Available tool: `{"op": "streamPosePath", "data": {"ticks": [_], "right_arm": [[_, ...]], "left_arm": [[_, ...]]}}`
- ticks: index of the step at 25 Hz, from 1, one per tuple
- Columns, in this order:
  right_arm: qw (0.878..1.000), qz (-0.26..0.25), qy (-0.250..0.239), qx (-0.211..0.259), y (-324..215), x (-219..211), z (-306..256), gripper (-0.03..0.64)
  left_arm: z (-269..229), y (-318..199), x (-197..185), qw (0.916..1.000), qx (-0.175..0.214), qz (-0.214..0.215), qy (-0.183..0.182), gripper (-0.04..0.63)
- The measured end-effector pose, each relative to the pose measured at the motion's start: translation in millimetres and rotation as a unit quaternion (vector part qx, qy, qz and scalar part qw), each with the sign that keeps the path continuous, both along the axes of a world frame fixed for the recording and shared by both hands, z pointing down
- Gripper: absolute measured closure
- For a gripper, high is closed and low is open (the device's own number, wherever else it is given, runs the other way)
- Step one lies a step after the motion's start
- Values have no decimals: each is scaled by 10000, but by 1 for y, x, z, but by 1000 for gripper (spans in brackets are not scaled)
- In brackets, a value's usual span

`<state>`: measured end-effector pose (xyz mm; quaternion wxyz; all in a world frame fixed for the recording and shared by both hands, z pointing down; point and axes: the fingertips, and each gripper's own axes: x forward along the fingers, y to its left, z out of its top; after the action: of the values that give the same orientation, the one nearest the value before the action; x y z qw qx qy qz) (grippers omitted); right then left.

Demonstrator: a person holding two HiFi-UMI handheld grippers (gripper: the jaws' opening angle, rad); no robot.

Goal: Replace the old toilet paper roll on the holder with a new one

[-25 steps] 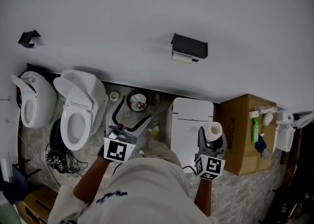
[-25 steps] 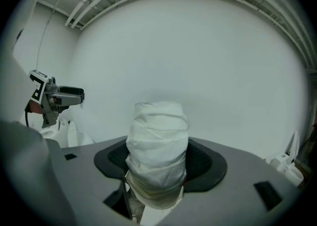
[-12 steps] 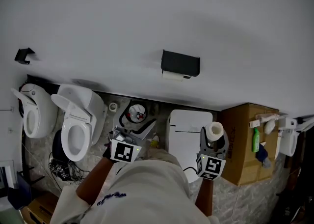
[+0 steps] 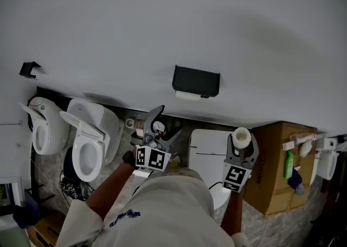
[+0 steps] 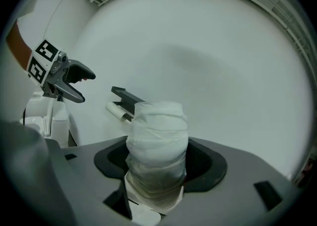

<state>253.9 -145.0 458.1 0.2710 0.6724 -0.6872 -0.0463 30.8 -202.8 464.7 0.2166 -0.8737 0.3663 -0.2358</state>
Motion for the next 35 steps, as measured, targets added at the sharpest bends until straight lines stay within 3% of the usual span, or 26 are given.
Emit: {"op": "streamPosePath", "data": {"ticks": [8, 14, 16, 19, 20, 23, 35], "right_arm": [[9931, -141, 1144, -207, -34, 8, 15, 324], [9769, -112, 2120, -231, -51, 13, 25, 324], [9592, -44, 2813, -267, -53, 17, 29, 324], [9144, 49, 4038, -265, -59, 20, 34, 324], [9038, 78, 4270, -267, -62, 20, 35, 324], [8920, 177, 4506, -312, -71, 23, 39, 324], [8798, 43, 4744, -302, -106, 32, 47, 324]], "left_arm": [[43, -33, 25, 9938, 1, 285, -1073, 169], [73, -63, 37, 9769, 207, 335, -2101, 169], [74, -68, 39, 9636, 482, 292, -2612, 169], [78, -79, 37, 9233, 1193, 51, -3650, 175], [79, -83, 37, 9146, 1327, -9, -3820, 181], [85, -92, 39, 9099, 1283, -114, -3943, 193], [98, -107, 53, 9011, 1278, -46, -4143, 218]]}}
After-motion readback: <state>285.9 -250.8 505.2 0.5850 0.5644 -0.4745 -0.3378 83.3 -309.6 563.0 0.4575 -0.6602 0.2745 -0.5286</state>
